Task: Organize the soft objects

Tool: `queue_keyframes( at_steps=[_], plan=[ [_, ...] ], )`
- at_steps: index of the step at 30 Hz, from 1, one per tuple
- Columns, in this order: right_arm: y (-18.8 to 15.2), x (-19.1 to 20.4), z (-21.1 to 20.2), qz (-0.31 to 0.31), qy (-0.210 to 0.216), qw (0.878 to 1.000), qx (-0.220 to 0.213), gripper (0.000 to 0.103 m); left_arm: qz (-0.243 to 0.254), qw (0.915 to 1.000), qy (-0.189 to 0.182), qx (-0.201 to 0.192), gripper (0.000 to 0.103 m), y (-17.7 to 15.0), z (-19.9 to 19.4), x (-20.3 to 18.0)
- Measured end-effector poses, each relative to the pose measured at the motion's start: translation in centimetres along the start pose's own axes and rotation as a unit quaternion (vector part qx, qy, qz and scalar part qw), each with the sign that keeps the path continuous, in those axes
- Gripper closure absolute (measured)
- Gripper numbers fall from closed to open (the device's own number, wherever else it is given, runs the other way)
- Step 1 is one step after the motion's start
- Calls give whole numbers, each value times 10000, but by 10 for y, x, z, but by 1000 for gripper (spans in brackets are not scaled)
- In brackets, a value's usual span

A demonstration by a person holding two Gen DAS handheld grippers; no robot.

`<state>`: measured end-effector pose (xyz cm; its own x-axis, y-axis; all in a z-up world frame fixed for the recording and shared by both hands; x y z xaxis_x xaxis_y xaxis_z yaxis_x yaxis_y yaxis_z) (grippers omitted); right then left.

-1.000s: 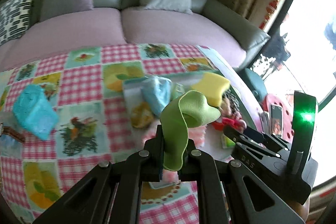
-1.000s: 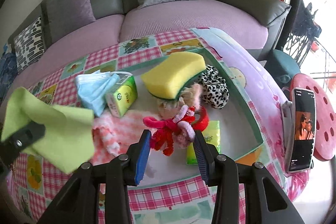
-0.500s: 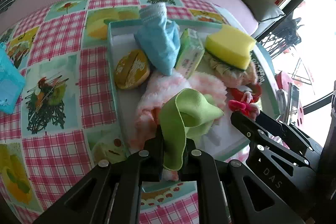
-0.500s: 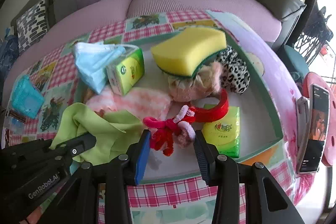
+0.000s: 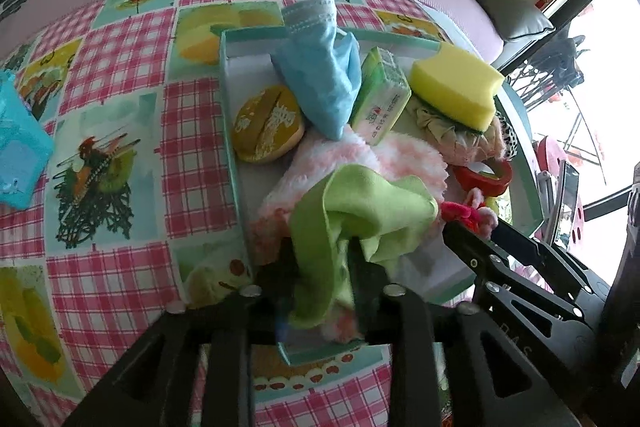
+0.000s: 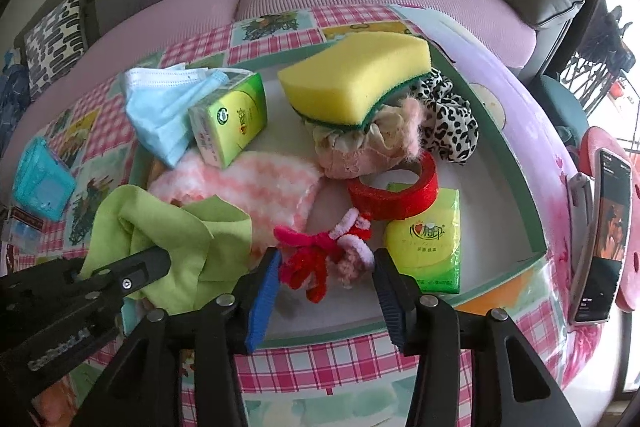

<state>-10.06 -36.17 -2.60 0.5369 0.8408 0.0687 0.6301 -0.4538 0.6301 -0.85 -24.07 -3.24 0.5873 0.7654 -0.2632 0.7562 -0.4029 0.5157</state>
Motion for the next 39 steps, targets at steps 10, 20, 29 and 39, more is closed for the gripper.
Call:
queue_keyframes(
  at_steps=[10, 20, 29, 39],
  plan=[
    [7, 0, -12, 10, -26, 9999, -145, 39, -42, 9989, 58, -453, 65, 13, -38, 11],
    [7, 9, -12, -128, -11, 9998, -145, 23, -184, 9840, 1630, -695, 38, 17, -52, 72],
    [6, 18, -13, -276, -4, 9995, -159, 13, -229, 9790, 1926, -621, 32, 9, -50, 90],
    [1, 30, -23, -417, 1, 9989, -225, 0, -162, 9723, 2178, -837, 9, 0, -62, 99]
  ],
)
Point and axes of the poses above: each gripper's, at about its wrist camera, not at the fingertips, and z roughly the way its jaws point, x to its left, y to its top, the point moved 4 cm from there along z, roughly the way its jaws point, and after that the axes turned 13 degrees about -x, right-handed, at the moved point
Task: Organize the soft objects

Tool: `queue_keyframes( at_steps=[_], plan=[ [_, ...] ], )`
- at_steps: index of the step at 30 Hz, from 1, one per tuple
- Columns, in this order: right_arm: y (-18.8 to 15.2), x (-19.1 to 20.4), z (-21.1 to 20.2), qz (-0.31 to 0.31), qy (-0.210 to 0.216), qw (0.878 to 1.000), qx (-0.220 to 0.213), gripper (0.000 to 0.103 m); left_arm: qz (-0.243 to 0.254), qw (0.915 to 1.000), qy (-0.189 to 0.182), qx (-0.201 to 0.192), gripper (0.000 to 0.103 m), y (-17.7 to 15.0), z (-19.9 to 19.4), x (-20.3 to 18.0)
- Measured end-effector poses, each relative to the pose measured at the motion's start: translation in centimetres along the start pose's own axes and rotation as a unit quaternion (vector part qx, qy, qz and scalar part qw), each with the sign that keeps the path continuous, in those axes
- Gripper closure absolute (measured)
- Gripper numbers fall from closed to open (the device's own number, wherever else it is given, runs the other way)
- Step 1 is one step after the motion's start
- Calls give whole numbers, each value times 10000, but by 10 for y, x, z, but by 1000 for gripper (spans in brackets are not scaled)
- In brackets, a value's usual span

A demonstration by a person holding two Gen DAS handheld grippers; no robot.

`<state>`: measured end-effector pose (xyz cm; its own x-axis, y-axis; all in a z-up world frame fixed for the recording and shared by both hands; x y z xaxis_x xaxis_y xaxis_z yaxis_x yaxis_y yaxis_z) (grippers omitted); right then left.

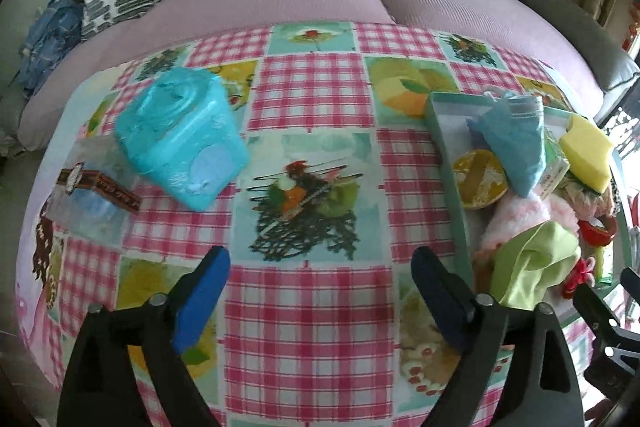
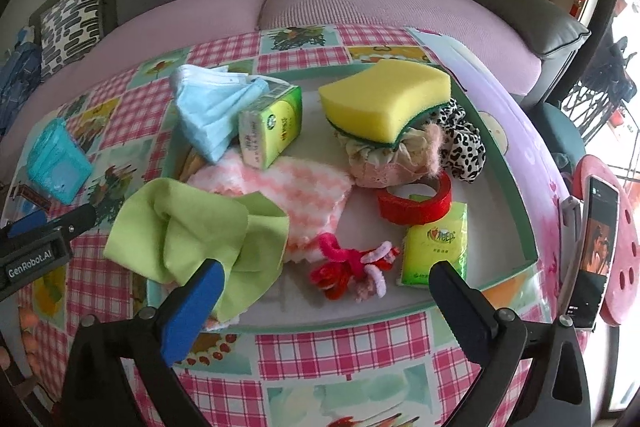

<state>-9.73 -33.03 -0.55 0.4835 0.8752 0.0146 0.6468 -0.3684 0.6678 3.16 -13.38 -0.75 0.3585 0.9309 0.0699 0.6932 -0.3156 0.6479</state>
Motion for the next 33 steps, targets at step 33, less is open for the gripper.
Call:
queue_keyframes(
  at_steps=[33],
  plan=[
    [-44, 35, -26, -324, 163, 9993, 134, 0, 50, 9991, 410, 44, 9, -64, -48, 38]
  ],
)
Point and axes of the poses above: each gripper's, at about its wrist camera, not at the fingertips, and z roughly the way its jaws point, x to its left, y to its top, the point moved 4 cm from there along z, roughly the way its jaws point, and after that the axes turned 13 degrees about -x, right-handed, at the moved point
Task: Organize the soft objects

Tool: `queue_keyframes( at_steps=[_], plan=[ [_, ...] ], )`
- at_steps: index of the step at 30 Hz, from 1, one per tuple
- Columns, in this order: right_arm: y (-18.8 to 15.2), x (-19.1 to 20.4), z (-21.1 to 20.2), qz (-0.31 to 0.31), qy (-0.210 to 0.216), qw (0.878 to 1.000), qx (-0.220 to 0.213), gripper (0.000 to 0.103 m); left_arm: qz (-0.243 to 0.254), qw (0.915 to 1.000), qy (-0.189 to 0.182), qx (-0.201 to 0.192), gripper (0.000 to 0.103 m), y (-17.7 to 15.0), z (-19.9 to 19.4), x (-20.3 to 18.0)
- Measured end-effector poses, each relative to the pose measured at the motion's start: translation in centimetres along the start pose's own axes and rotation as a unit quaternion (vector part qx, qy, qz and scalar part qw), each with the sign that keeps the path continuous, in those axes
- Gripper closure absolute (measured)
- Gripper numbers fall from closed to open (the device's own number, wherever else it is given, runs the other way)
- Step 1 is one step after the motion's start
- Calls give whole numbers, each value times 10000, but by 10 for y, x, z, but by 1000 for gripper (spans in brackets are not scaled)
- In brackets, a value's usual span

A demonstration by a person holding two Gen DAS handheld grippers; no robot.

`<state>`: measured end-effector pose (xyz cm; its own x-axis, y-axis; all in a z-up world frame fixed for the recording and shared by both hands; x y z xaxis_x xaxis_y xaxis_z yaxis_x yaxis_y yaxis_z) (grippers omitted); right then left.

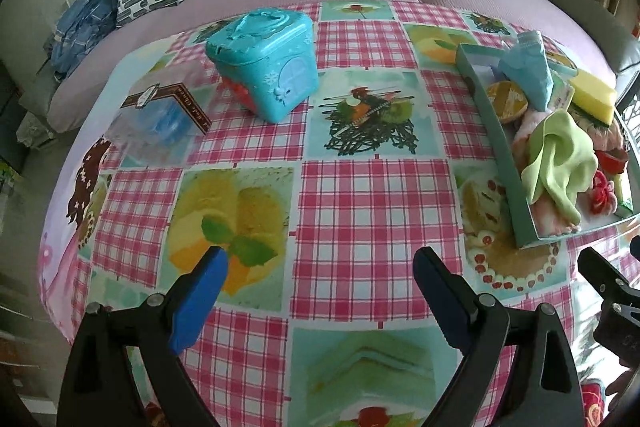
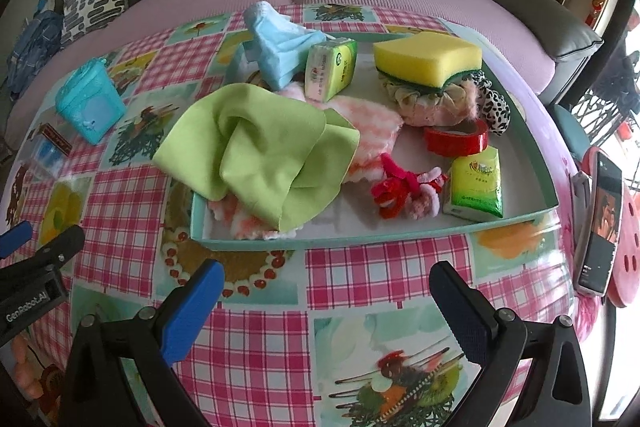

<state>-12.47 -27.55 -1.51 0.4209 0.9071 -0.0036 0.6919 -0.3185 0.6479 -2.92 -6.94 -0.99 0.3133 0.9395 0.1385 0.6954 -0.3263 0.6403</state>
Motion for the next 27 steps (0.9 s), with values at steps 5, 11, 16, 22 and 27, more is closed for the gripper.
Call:
queue_keyframes(
  at_steps=[5, 11, 16, 22, 27],
  plan=[
    [-1, 3, -1, -26, 27, 10000, -9, 0, 31, 9999, 143, -7, 9, -4, -2, 4],
    [-2, 3, -2, -15, 28, 10000, -8, 0, 43, 9999, 161, -6, 9, -6, -5, 5],
    [-2, 4, -1, -20, 45, 10000, -8, 0, 8, 9999, 165, 35, 9, -7, -5, 5],
    [-5, 4, 5, -42, 75, 10000, 38, 0, 15, 9998, 159, 107, 9, -10, 0, 5],
    [-5, 5, 8, -71, 98, 9999, 56, 0, 43, 9998, 121, 131, 9, -10, 3, 5]
  ],
)
Point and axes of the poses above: each gripper's, at about its wrist camera, not at the fingertips, and z roughly the way its jaws point, x to its left, y to its top, the point moved 4 cm from there along z, roughly the way its jaws point, and after that the axes turned 13 degrees about -x, right-handed, at the moved point
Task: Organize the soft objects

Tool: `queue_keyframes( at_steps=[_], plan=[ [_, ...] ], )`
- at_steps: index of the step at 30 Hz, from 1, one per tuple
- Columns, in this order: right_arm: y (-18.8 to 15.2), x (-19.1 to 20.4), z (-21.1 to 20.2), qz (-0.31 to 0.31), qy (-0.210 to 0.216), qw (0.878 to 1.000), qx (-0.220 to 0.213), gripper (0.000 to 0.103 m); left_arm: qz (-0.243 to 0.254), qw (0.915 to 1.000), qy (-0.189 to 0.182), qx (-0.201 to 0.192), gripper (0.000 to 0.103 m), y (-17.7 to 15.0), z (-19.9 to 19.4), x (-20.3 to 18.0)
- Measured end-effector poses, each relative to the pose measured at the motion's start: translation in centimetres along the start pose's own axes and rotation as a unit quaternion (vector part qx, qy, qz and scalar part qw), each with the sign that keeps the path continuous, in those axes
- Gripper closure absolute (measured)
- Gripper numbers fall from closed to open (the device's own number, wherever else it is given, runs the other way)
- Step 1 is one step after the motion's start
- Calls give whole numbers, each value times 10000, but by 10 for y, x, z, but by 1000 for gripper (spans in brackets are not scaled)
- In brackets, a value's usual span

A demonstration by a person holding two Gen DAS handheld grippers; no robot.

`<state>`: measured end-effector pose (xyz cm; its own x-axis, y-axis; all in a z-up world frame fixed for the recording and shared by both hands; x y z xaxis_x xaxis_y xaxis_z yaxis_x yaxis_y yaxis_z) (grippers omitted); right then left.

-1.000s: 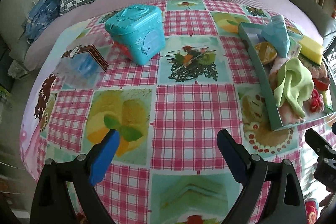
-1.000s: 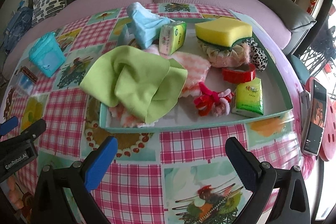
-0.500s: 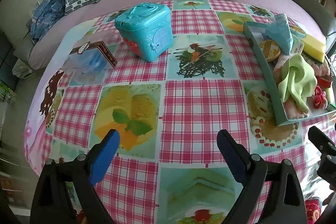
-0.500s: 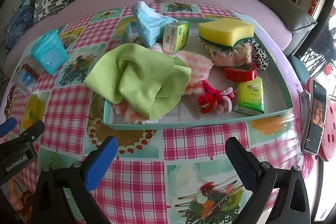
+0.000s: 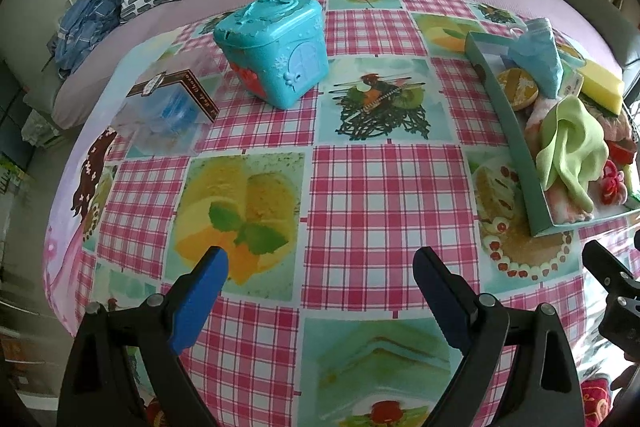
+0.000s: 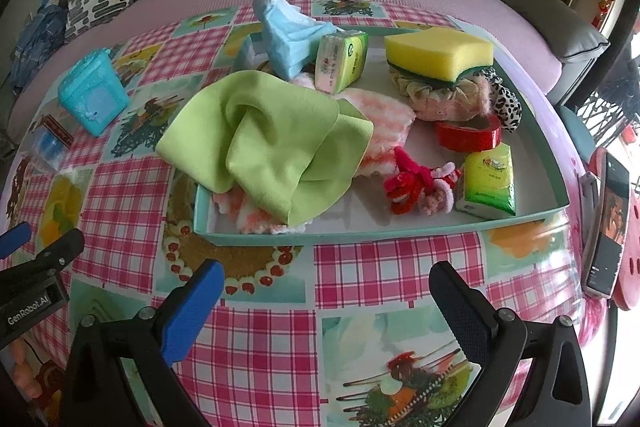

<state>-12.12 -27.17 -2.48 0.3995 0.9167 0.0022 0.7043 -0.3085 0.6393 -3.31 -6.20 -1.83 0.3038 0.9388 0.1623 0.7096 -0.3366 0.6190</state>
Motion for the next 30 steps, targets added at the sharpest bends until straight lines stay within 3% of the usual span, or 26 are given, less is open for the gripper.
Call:
queue_keyframes(
  at_steps=[18, 30],
  plan=[
    [-1, 0, 2, -104, 13, 9999, -44, 0, 26, 9998, -205, 77, 9, 1, 8, -3],
    [-2, -5, 1, -46, -58, 10000, -52, 0, 28, 9999, -102, 67, 9, 0, 8, -2]
  ],
)
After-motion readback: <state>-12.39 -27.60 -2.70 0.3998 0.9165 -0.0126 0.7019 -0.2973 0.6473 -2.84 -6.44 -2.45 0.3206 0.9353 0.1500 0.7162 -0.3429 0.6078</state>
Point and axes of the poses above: each gripper's, at about its wrist camera, not at the fingertips, and z roughly the way its jaws point, x to its left, y to its top, the point moved 4 cm from there along z, roughly the way its jaws point, and after that the axes turned 13 degrees about -x, right-handed, at the moved point
